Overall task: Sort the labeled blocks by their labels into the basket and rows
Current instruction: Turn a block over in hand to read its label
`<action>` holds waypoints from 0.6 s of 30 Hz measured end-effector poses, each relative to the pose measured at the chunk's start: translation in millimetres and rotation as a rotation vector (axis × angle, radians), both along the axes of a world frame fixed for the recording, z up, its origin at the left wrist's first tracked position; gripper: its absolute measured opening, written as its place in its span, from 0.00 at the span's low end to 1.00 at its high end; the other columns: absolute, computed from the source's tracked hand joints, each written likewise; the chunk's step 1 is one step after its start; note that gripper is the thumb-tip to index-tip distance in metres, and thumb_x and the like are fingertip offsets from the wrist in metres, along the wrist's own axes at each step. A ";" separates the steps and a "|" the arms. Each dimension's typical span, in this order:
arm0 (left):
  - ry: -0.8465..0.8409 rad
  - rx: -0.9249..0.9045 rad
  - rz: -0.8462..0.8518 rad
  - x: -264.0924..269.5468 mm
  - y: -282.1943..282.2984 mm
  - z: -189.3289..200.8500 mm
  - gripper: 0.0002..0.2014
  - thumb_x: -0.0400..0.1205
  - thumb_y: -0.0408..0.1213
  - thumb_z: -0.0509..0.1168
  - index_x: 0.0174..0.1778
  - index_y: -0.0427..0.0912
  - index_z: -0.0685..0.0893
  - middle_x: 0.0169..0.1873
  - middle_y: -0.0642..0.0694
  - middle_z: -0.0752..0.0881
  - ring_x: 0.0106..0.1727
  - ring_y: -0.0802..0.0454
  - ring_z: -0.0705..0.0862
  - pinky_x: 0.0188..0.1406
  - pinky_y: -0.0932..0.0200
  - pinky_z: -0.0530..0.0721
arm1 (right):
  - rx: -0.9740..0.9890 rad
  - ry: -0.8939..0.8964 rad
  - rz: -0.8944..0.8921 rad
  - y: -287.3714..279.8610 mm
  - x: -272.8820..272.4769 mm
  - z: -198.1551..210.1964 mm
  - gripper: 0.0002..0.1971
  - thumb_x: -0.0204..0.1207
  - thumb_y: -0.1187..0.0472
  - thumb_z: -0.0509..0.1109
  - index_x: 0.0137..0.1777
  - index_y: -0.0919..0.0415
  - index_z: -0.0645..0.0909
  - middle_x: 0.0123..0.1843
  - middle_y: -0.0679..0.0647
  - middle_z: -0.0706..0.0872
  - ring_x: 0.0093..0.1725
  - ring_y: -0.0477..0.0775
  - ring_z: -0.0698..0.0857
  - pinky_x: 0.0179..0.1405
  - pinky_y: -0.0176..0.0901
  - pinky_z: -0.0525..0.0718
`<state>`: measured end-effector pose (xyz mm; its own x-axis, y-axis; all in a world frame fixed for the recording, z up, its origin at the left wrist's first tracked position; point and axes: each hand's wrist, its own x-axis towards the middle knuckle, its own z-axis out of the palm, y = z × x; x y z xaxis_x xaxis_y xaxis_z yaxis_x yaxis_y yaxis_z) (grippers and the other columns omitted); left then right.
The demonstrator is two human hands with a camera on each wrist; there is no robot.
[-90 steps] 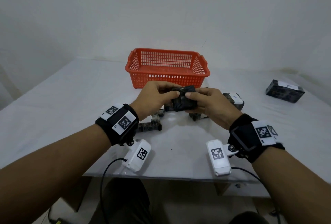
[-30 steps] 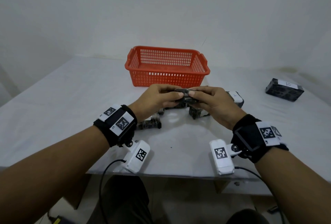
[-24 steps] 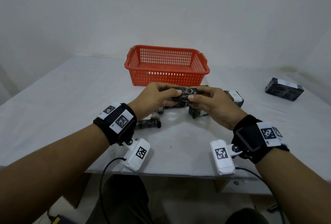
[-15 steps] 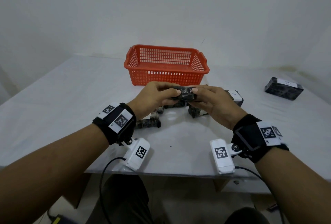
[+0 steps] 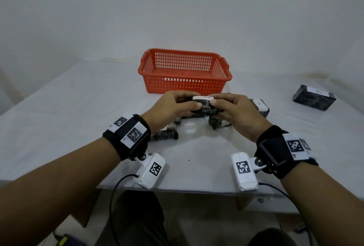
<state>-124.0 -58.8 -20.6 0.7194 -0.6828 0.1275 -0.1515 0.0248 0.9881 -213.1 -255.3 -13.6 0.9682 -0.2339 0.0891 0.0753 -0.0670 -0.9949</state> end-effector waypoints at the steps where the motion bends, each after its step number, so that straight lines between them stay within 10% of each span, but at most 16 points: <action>1: 0.028 -0.016 -0.015 0.4 0.4 -0.8 0.19 0.81 0.34 0.75 0.69 0.40 0.88 0.64 0.42 0.91 0.67 0.45 0.89 0.72 0.44 0.86 | -0.003 -0.005 -0.003 0.6 0.1 0.1 0.09 0.83 0.66 0.73 0.60 0.64 0.89 0.61 0.61 0.92 0.61 0.58 0.92 0.58 0.42 0.90; 18: -0.022 -0.004 0.045 3.3 4.3 -1.3 0.21 0.81 0.26 0.75 0.71 0.37 0.86 0.62 0.42 0.92 0.63 0.48 0.91 0.63 0.54 0.89 | -0.062 -0.030 0.078 1.1 -1.7 -3.5 0.23 0.73 0.70 0.81 0.69 0.64 0.85 0.63 0.59 0.93 0.65 0.57 0.91 0.67 0.49 0.87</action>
<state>-120.7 -54.5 -21.9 0.7464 -0.6492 0.1463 -0.1745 0.0212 0.9844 -214.8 -254.2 -17.1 0.9799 -0.1510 0.1302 0.1124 -0.1214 -0.9862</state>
